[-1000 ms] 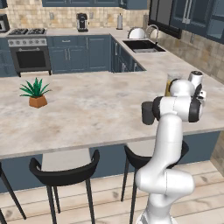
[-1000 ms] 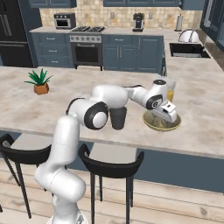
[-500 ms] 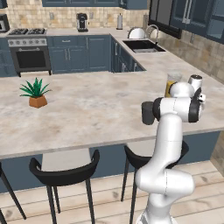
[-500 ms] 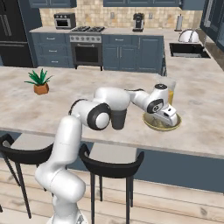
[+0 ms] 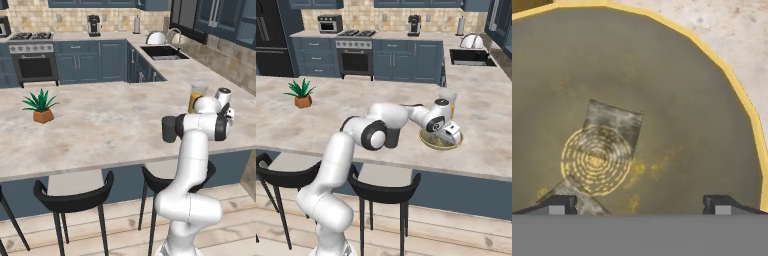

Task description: There are two ice cubes in the ice bowl. Place both ice cubes in the glass cup.

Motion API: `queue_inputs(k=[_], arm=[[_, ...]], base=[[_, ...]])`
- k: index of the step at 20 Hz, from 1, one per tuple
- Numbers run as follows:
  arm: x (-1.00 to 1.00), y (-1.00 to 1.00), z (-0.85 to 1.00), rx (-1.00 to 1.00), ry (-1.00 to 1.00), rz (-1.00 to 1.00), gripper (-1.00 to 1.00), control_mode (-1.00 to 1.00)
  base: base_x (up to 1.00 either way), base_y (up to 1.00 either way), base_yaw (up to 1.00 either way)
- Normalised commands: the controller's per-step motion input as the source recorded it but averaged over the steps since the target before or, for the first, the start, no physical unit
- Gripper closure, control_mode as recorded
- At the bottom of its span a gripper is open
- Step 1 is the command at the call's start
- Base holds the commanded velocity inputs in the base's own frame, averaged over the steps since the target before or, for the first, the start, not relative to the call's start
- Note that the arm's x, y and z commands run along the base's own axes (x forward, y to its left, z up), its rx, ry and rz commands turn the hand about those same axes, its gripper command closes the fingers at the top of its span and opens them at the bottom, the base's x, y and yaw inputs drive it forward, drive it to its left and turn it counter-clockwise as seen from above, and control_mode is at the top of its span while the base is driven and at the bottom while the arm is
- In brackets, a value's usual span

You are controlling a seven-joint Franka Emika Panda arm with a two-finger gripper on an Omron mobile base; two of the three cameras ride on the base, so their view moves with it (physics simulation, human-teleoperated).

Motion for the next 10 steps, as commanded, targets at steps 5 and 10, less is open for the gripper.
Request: queue_inputs(k=[5,10], arm=[[0.11,-0.09,-0.19,0.00,0.00,0.00,-1.00,-1.00],[0.32,-0.01,-0.21,0.00,0.00,-0.02,-1.00,-1.00]], base=[[0.00,0.00,0.00],[0.00,0.00,0.00]])
